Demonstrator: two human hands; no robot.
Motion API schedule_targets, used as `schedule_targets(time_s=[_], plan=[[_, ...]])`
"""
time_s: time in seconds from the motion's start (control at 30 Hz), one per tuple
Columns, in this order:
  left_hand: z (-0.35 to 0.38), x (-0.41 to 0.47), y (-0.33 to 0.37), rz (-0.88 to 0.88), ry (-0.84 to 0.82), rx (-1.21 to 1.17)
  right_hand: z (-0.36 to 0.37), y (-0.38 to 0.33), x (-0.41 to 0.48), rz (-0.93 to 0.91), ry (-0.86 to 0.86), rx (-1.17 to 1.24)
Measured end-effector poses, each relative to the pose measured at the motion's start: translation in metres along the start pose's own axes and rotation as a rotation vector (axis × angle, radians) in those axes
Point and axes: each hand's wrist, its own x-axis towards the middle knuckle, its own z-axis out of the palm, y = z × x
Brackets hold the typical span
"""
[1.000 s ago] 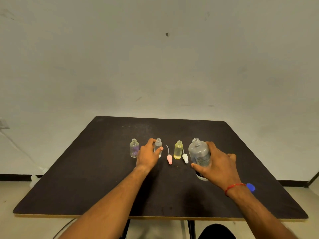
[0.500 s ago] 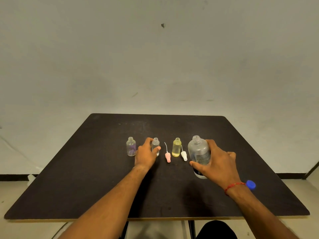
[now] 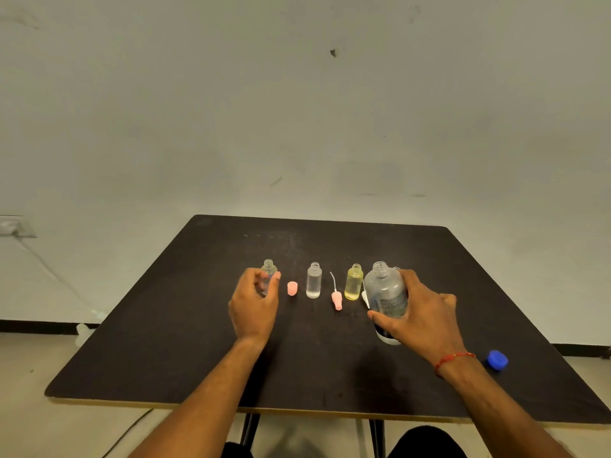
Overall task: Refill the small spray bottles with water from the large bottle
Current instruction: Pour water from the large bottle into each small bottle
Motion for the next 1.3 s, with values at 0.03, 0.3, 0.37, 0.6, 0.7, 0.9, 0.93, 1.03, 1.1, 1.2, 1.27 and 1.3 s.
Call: schedule_targets(time_s=[0.03,0.3,0.37,0.6,0.7,0.9,0.93,1.03,1.1,1.2,1.27,1.3], plan=[[-0.003,0.004,-0.006,-0.021,0.007,-0.001,0.001,-0.003,0.000,-0.003,-0.002,0.002],[0.005,0.038,-0.028,-0.284,-0.358,0.136,0.003,-0.016,0.000,-0.041,-0.011,0.013],[0.010,0.041,-0.030,-0.286,-0.390,0.140,0.002,-0.017,0.001,-0.048,-0.006,0.008],[0.012,0.042,-0.032,-0.283,-0.401,0.143,0.001,-0.018,0.006,-0.076,0.026,0.010],[0.008,0.043,-0.031,-0.268,-0.368,0.122,0.000,-0.019,0.007,-0.077,0.025,0.010],[-0.009,0.042,-0.017,-0.131,-0.326,0.068,-0.001,-0.027,0.011,-0.095,0.013,-0.002],[-0.012,0.040,-0.013,-0.104,-0.326,0.049,-0.002,-0.029,0.011,-0.099,0.009,-0.009],[-0.023,0.033,-0.001,-0.031,-0.333,-0.004,-0.003,-0.036,0.015,-0.127,0.008,-0.025],[-0.030,0.028,0.006,0.013,-0.336,-0.037,-0.003,-0.041,0.018,-0.151,0.004,-0.044],[-0.038,0.020,0.014,0.064,-0.343,-0.064,-0.002,-0.049,0.024,-0.181,0.001,-0.090],[-0.043,0.015,0.020,0.088,-0.355,-0.072,-0.002,-0.055,0.029,-0.205,0.001,-0.142],[-0.045,0.013,0.022,0.096,-0.363,-0.079,-0.001,-0.058,0.031,-0.218,-0.002,-0.163]])
